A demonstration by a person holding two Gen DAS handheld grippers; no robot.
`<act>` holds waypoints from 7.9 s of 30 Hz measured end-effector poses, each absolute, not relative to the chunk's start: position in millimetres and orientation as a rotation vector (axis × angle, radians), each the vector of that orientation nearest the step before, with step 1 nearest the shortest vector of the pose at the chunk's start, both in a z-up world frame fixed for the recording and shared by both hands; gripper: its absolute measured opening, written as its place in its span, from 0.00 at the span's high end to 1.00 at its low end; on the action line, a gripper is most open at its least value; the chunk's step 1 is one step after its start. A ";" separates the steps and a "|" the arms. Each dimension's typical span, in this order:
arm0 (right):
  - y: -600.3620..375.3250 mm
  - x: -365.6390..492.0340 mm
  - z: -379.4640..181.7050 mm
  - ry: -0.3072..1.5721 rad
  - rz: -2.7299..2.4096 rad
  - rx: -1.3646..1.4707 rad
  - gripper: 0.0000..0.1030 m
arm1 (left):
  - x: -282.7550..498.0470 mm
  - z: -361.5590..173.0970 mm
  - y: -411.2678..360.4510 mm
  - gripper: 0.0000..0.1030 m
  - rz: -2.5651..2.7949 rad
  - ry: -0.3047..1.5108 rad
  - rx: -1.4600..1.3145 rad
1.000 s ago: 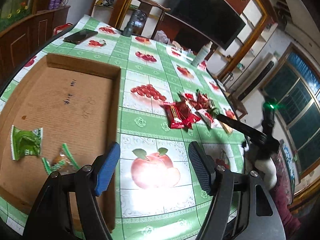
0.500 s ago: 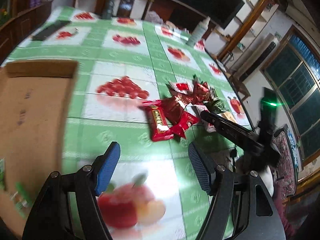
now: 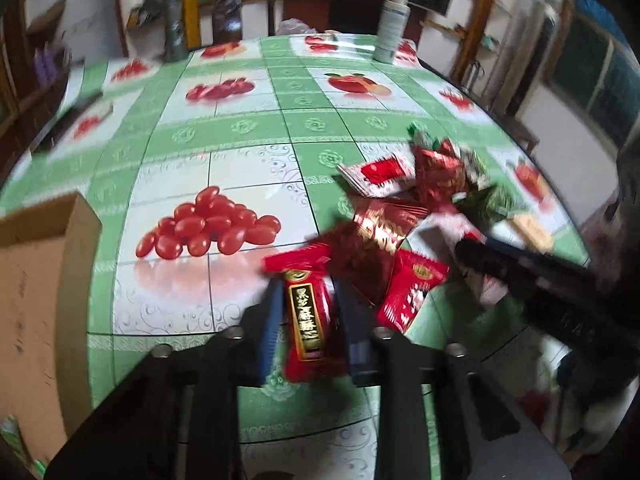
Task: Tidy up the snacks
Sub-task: 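Grasp the red bar packet with the left tool while the right tool grasps the red-and-white sachet, then carry the red bar packet with the left tool while the right tool carries the sachet to the box, then open the left tool over the box while the right tool releases the sachet there, then grasp the tan biscuit packet with the right tool while the left tool grasps a red candy packet, then carry the red candy to the box and open the left tool while the right tool carries the biscuit, then open the right tool to drop the biscuit packet into the box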
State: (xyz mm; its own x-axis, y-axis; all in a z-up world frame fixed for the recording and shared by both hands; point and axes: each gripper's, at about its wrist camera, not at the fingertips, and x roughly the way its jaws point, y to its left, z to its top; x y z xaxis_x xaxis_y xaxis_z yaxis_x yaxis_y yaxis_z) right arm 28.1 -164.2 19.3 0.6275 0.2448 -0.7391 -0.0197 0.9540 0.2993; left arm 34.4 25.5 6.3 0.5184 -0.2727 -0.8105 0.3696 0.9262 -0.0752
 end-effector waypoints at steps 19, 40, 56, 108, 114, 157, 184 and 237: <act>-164.1 14.6 20.6 0.838 0.125 0.315 0.75 | 0.3 39.5 83.6 0.67 -0.440 0.937 -0.099; -157.4 4.0 24.1 0.812 0.140 0.299 0.75 | 10.3 17.3 49.8 0.84 -0.467 0.953 0.058; -103.2 -29.1 71.9 0.797 0.339 0.316 0.76 | -40.9 56.8 246.9 0.84 -0.230 0.801 -0.353; -260.9 -43.7 63.9 0.779 -0.067 0.497 0.47 | -71.2 70.2 174.7 0.25 -0.578 0.850 -0.520; -273.4 -0.5 46.3 0.802 -0.108 0.458 0.45 | -77.6 68.8 140.0 0.25 -0.602 0.894 -0.423; -241.6 13.9 18.2 0.867 0.007 0.357 0.80 | 12.0 8.2 -59.0 0.51 -0.595 0.988 0.252; -213.0 8.8 21.2 0.907 0.028 0.300 0.52 | -75.4 66.9 139.0 0.85 -0.487 0.846 -0.186; 77.5 -48.4 115.8 0.774 0.548 0.064 0.58 | -91.1 77.7 324.0 0.24 -0.393 0.626 -0.708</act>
State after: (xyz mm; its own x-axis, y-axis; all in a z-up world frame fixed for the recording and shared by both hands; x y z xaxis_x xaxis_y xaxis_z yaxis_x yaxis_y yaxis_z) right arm -48.4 77.5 115.8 0.5834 0.4918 -0.6463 -0.4463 0.8590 0.2509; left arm -91.1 324.0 77.7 0.7498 -0.5309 -0.3949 0.1249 0.6997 -0.7035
